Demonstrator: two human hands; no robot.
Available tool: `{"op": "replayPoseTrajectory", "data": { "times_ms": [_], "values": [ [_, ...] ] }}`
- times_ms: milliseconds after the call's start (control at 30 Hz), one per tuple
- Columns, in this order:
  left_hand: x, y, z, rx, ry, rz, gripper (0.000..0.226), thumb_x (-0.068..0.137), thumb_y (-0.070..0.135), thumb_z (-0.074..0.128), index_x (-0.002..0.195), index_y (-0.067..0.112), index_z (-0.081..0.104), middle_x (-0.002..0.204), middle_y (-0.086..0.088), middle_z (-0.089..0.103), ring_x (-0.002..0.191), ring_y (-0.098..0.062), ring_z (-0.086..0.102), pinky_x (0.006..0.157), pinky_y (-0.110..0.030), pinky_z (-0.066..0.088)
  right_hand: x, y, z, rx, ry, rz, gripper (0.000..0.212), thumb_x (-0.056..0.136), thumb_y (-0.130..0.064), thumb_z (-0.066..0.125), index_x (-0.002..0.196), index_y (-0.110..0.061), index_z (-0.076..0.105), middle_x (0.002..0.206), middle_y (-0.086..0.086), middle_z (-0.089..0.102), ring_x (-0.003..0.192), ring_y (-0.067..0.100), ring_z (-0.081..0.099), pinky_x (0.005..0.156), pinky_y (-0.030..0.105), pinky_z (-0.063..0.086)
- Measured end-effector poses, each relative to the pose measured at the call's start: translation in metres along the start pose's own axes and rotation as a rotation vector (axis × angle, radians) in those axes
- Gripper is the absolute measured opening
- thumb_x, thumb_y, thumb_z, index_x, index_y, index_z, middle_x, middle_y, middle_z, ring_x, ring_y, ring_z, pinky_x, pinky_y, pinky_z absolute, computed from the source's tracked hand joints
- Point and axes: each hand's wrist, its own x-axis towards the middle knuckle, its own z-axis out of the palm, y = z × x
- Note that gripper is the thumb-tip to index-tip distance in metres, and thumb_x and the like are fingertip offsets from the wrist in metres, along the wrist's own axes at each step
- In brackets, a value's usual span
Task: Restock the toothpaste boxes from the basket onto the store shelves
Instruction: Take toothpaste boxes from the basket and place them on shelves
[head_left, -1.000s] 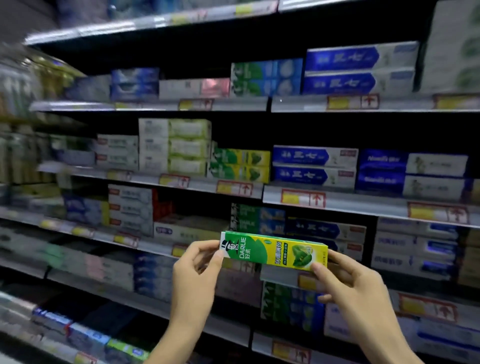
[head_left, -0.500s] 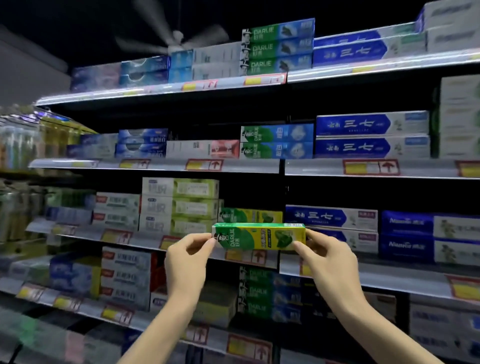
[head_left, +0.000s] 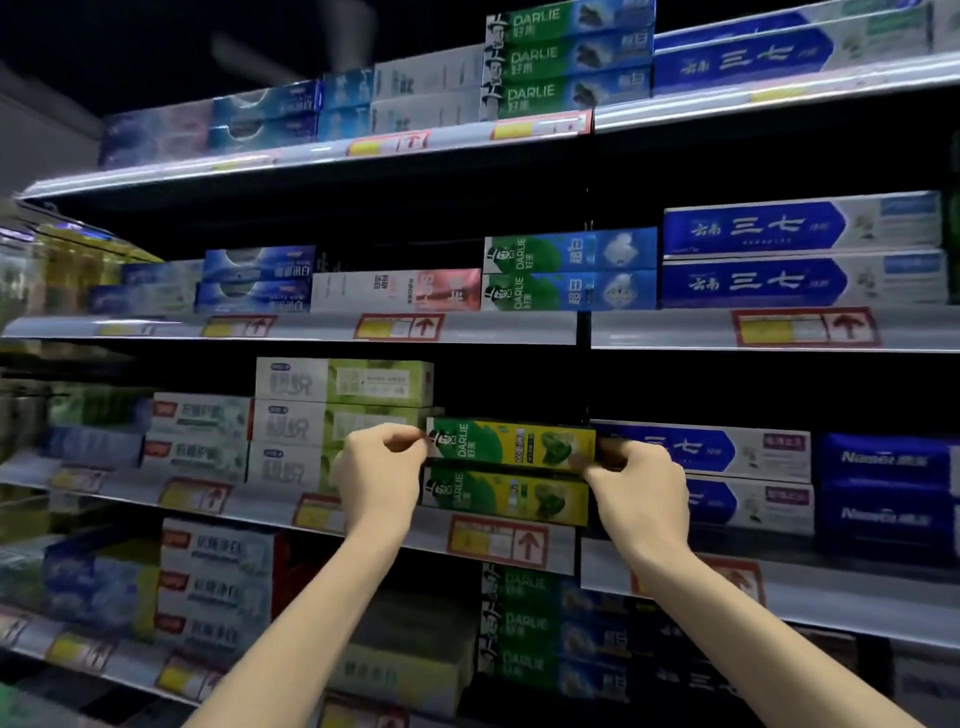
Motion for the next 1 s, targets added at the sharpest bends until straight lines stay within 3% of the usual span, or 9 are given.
{"op": "replayPoseTrajectory", "data": {
  "times_ms": [100, 200, 333, 433, 533, 700, 800, 1000],
  "values": [
    [-0.003, -0.008, 0.000, 0.007, -0.032, -0.050, 0.010, 0.086, 0.011, 0.082, 0.096, 0.012, 0.083, 0.087, 0.000, 0.078, 0.082, -0.014, 0.070, 0.075, -0.024, 0.051, -0.003, 0.009, 0.002, -0.048, -0.037, 0.034, 0.012, 0.092, -0.037, 0.075, 0.091, -0.025, 0.077, 0.075, -0.007, 0.072, 0.071, 0.018, 0.066, 0.065, 0.039, 0.059],
    [-0.015, -0.011, -0.012, -0.091, -0.037, -0.066, 0.008, 0.086, 0.014, 0.083, 0.092, 0.018, 0.083, 0.083, 0.007, 0.078, 0.082, -0.007, 0.071, 0.074, -0.028, 0.058, -0.003, 0.007, -0.005, -0.023, -0.036, 0.028, 0.010, 0.092, -0.037, 0.075, 0.097, -0.029, 0.077, 0.082, -0.008, 0.073, 0.079, 0.019, 0.067, 0.073, 0.044, 0.060],
    [-0.045, -0.006, -0.036, -0.185, -0.070, -0.064, 0.009, 0.089, 0.017, 0.080, 0.088, 0.026, 0.081, 0.078, 0.011, 0.078, 0.078, -0.008, 0.072, 0.071, -0.024, 0.053, -0.010, 0.000, -0.031, 0.007, -0.002, -0.023, 0.019, 0.091, -0.029, 0.074, 0.109, -0.024, 0.077, 0.095, -0.007, 0.074, 0.092, 0.020, 0.069, 0.082, 0.044, 0.059],
    [-0.075, 0.004, -0.052, -0.234, -0.226, -0.092, 0.011, 0.090, 0.015, 0.079, 0.091, 0.026, 0.081, 0.086, 0.012, 0.079, 0.082, -0.004, 0.073, 0.073, -0.018, 0.052, -0.024, -0.003, -0.060, 0.056, -0.030, -0.050, 0.026, 0.092, -0.029, 0.076, 0.117, -0.025, 0.075, 0.098, -0.014, 0.073, 0.094, 0.008, 0.067, 0.087, 0.036, 0.057],
    [-0.112, 0.020, -0.065, -0.295, -0.409, -0.195, 0.013, 0.090, 0.011, 0.078, 0.095, 0.023, 0.081, 0.090, 0.006, 0.080, 0.083, -0.008, 0.074, 0.066, -0.013, 0.053, -0.041, -0.004, -0.097, 0.128, -0.101, -0.050, 0.021, 0.091, -0.028, 0.078, 0.112, -0.027, 0.077, 0.094, -0.019, 0.074, 0.091, -0.001, 0.067, 0.087, 0.029, 0.057],
    [-0.165, 0.052, -0.072, -0.321, -0.553, -0.259, 0.014, 0.096, 0.018, 0.072, 0.105, 0.027, 0.079, 0.099, 0.006, 0.080, 0.093, -0.013, 0.075, 0.081, -0.031, 0.055, -0.076, 0.000, -0.159, 0.163, -0.221, -0.031, 0.020, 0.089, -0.032, 0.080, 0.108, -0.028, 0.078, 0.088, -0.017, 0.076, 0.086, -0.007, 0.068, 0.078, 0.019, 0.054],
    [-0.194, 0.075, -0.068, -0.330, -0.612, -0.232, 0.016, 0.097, 0.018, 0.070, 0.109, 0.026, 0.078, 0.103, 0.006, 0.080, 0.095, -0.014, 0.075, 0.083, -0.030, 0.055, -0.099, 0.005, -0.195, 0.144, -0.271, -0.020, 0.019, 0.088, -0.035, 0.081, 0.106, -0.033, 0.076, 0.087, -0.024, 0.074, 0.083, -0.005, 0.069, 0.071, 0.014, 0.053],
    [-0.254, 0.109, -0.059, -0.319, -0.754, -0.195, 0.016, 0.097, 0.019, 0.070, 0.110, 0.026, 0.077, 0.104, 0.007, 0.079, 0.099, -0.010, 0.074, 0.080, -0.023, 0.057, -0.137, 0.022, -0.254, 0.089, -0.303, 0.014, 0.028, 0.087, -0.033, 0.081, 0.114, -0.031, 0.075, 0.086, -0.018, 0.076, 0.082, -0.002, 0.070, 0.080, 0.026, 0.059]
  ]
}}
